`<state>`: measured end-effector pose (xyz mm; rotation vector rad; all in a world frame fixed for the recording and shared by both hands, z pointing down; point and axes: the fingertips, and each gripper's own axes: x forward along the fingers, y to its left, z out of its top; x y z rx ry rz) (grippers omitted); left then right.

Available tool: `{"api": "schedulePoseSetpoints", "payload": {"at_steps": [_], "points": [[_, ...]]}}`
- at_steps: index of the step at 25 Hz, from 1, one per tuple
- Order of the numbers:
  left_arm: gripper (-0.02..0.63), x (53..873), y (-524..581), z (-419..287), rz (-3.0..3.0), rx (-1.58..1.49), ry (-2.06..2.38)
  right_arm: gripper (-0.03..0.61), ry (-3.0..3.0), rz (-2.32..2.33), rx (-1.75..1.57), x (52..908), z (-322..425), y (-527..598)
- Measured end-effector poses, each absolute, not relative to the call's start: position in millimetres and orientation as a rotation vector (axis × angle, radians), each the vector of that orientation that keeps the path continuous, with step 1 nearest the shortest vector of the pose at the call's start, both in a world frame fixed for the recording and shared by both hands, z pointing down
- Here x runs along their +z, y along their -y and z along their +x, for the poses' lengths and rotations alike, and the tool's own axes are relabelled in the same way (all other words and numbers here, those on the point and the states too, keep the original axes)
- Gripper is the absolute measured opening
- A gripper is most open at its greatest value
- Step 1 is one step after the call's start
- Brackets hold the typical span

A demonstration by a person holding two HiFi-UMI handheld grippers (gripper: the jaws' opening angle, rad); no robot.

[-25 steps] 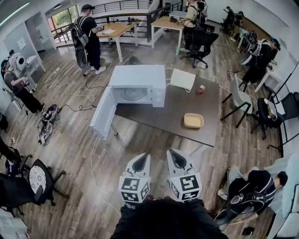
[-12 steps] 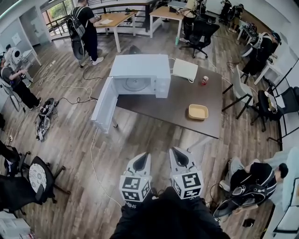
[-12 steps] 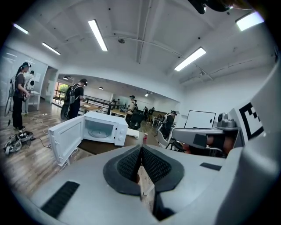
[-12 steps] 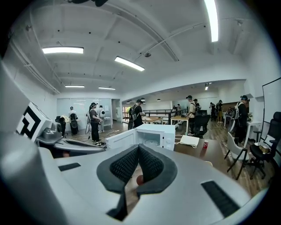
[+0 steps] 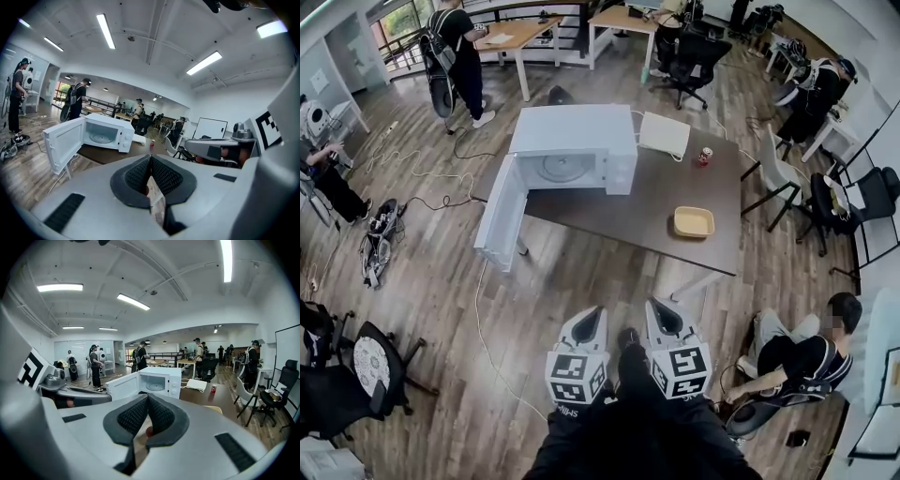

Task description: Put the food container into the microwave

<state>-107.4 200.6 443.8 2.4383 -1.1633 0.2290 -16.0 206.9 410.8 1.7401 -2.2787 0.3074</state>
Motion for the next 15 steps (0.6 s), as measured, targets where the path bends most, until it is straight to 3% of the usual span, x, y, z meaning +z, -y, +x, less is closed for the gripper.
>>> {"api": "schedulePoseSetpoints", "payload": {"at_steps": [15], "points": [[0.034, 484.6, -60.3, -18.4, 2.448, 0.329, 1.111, 0.023, 2.187, 1.814, 0.454, 462.1, 90.8, -60.4]]}}
